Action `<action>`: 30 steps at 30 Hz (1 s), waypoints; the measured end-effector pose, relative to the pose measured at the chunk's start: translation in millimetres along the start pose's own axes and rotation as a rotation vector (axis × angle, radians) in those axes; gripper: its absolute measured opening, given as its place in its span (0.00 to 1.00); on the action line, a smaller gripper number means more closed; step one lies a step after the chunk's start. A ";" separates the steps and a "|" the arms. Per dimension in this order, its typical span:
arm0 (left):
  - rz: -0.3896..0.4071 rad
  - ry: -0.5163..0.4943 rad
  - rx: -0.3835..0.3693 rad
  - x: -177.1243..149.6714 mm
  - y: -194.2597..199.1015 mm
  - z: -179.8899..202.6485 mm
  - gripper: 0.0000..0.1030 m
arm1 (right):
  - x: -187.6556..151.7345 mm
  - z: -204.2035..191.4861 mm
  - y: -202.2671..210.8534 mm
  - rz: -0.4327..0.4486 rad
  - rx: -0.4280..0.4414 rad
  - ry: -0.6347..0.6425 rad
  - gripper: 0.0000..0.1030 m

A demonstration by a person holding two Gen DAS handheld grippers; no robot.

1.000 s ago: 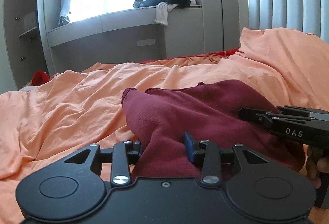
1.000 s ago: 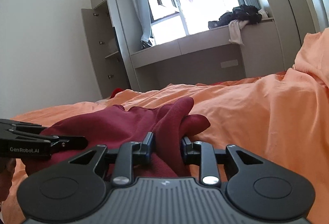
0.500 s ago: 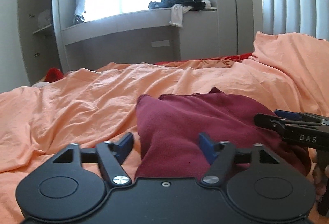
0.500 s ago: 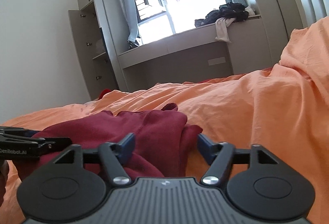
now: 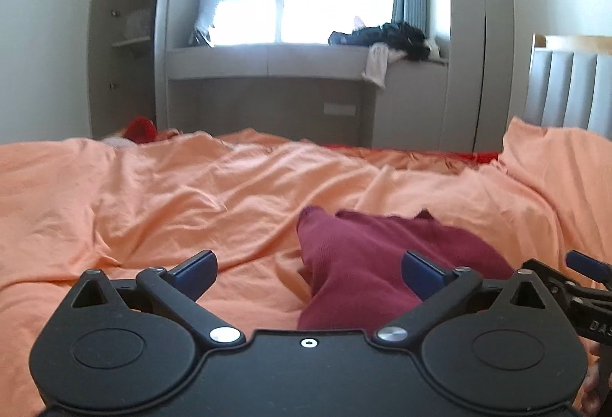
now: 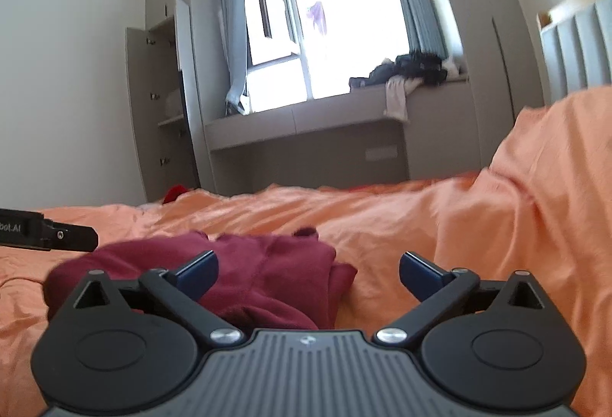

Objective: Fold small clothes

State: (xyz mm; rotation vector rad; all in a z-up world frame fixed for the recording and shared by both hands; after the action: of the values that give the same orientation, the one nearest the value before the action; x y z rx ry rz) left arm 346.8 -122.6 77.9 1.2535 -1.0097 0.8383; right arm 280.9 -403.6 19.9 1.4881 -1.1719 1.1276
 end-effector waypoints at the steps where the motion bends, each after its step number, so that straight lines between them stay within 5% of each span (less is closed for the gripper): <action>1: 0.014 -0.001 0.004 1.8 6.4 1.1 0.99 | 2.4 -1.6 6.5 0.017 -0.004 -0.001 1.00; 15: 0.173 -0.052 0.054 -7.8 98.0 1.3 0.99 | 13.6 -37.7 90.8 0.231 -0.029 0.079 1.00; 30: 0.179 -0.021 0.061 -60.5 139.5 -20.8 0.99 | -14.8 -70.4 146.2 0.281 -0.065 0.127 1.00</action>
State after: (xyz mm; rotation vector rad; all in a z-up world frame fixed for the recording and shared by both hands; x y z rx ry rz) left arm 199.5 -80.3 69.8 1.2383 -1.1331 1.0019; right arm 126.6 -353.2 34.0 1.2085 -1.3439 1.3379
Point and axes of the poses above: each gripper's, at about its wrist camera, not at the fingertips, and y roughly against the way its jaws point, z to its right, x to its top, the point moved 3 cm from there along -y, roughly the way its jaws point, and after that the axes turned 1 degree about z, right-handed, at the moved point
